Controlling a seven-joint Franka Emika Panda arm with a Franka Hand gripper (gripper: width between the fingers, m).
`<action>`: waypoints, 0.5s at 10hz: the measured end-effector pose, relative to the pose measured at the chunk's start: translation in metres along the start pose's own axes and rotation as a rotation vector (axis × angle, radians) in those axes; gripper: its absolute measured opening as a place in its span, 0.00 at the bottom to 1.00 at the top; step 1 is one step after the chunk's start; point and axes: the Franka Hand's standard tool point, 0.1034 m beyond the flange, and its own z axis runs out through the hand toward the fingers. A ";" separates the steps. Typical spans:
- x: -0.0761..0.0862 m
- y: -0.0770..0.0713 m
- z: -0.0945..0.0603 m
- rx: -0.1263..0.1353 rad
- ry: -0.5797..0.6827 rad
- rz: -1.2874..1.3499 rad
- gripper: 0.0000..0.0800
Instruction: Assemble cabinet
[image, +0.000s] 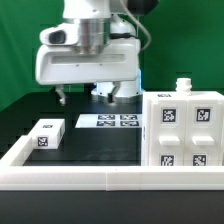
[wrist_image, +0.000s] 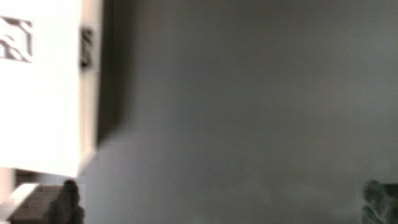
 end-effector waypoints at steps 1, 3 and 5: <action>-0.007 0.015 0.004 -0.002 -0.009 0.007 1.00; -0.017 0.036 0.015 0.000 -0.028 0.003 1.00; -0.020 0.049 0.023 -0.002 -0.039 0.004 1.00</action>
Offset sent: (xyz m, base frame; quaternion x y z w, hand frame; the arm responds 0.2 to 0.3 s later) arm -0.0006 -0.0318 -0.0125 -0.0064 -0.0021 0.0038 1.0000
